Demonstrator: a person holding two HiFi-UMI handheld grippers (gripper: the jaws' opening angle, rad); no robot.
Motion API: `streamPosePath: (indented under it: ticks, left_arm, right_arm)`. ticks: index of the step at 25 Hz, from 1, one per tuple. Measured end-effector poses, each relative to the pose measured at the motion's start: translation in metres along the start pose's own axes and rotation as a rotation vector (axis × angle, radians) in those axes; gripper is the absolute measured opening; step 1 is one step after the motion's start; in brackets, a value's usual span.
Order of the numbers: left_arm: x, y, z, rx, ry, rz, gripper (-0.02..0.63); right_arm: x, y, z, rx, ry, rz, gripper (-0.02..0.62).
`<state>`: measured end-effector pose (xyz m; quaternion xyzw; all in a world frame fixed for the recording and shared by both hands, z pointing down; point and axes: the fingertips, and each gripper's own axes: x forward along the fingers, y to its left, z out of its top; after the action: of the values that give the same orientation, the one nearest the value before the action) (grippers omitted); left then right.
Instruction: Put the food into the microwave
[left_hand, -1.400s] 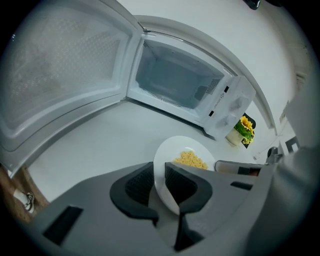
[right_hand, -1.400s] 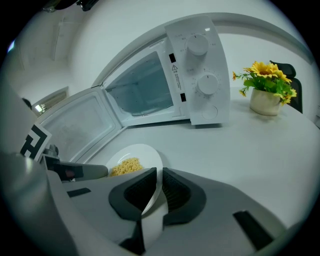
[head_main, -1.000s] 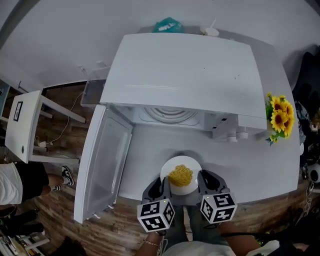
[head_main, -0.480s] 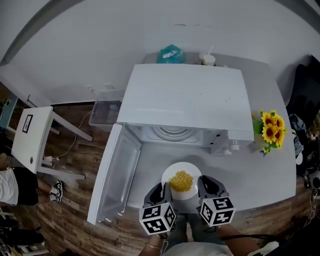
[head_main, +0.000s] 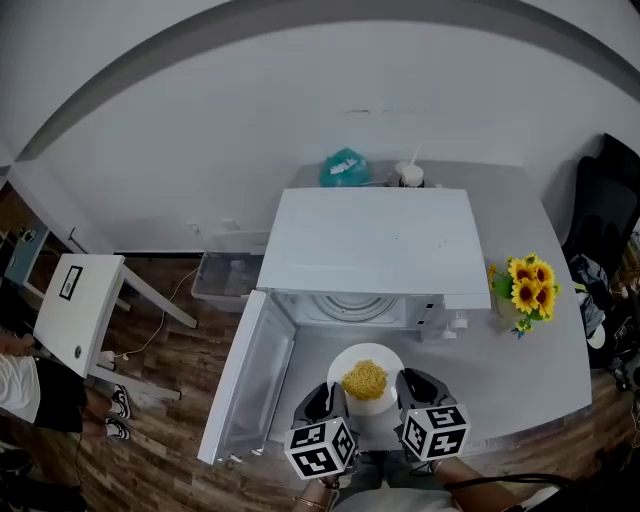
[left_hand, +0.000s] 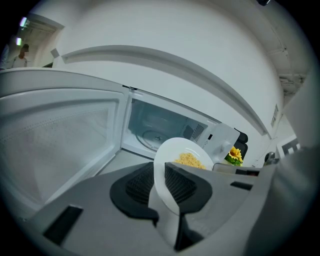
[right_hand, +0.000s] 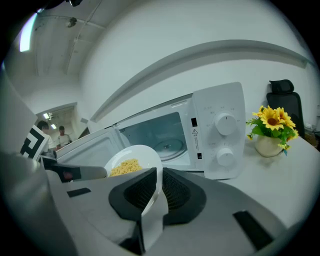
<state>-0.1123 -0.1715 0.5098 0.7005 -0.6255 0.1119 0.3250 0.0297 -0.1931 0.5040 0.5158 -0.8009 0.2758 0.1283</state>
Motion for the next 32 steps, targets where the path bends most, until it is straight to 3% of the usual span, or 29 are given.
streamPosePath:
  ticks: [13, 20, 32]
  left_arm:
    - [0.015, 0.011, 0.028, 0.008, -0.015, -0.033, 0.068]
    - [0.048, 0.027, 0.038, -0.006, -0.006, -0.025, 0.067]
    - [0.104, 0.045, 0.059, 0.056, -0.034, -0.06, 0.067]
  right_arm:
    - [0.027, 0.006, 0.029, 0.009, -0.056, 0.0, 0.049]
    - [0.061, 0.001, 0.04, 0.03, -0.106, -0.005, 0.049]
    - [0.112, -0.012, 0.042, 0.063, -0.158, -0.019, 0.049]
